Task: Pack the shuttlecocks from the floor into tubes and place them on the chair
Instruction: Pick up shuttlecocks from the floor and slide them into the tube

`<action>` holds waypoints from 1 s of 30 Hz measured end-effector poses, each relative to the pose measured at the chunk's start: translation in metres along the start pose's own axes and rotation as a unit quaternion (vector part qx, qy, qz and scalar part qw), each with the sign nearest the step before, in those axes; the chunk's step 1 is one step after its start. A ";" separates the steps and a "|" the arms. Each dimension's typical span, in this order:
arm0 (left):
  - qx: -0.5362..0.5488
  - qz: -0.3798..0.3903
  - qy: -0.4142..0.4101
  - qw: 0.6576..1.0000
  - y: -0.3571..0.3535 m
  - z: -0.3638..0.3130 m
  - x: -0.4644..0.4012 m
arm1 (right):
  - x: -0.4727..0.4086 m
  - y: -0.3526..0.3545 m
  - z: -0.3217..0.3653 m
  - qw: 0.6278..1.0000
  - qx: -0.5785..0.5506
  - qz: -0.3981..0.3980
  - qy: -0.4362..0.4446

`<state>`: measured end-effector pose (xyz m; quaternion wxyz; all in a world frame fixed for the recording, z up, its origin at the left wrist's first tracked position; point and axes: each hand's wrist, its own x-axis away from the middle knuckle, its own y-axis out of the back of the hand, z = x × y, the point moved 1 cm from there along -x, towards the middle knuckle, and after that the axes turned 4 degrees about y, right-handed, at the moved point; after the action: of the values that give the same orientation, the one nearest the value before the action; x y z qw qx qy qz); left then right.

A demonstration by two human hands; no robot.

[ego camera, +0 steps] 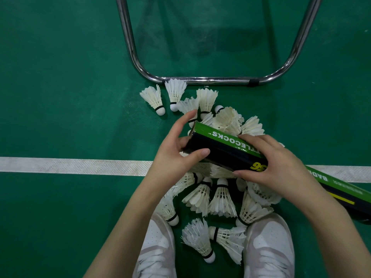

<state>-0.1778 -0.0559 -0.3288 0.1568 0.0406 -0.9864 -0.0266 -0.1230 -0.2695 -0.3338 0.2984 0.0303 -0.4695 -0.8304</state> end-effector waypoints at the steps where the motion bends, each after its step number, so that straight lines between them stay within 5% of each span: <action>1: -0.002 -0.012 0.002 1.000 0.003 0.002 0.000 | 0.000 0.001 -0.001 1.000 -0.002 0.000 -0.002; 7: -0.037 -0.053 0.023 0.998 0.018 0.018 0.003 | 0.001 0.004 -0.006 1.000 -0.003 -0.003 -0.018; 19: -0.061 -0.018 0.089 0.994 0.012 0.052 0.013 | 0.002 0.008 -0.008 0.999 -0.025 -0.020 -0.044; 30: -0.162 -0.106 0.098 0.976 0.020 0.057 0.009 | 0.003 0.005 -0.006 0.999 -0.013 -0.019 -0.037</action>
<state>-0.2058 -0.0351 -0.3784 0.2537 0.1216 -0.9390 -0.1980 -0.1213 -0.2779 -0.3324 0.2652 0.0048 -0.4685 -0.8427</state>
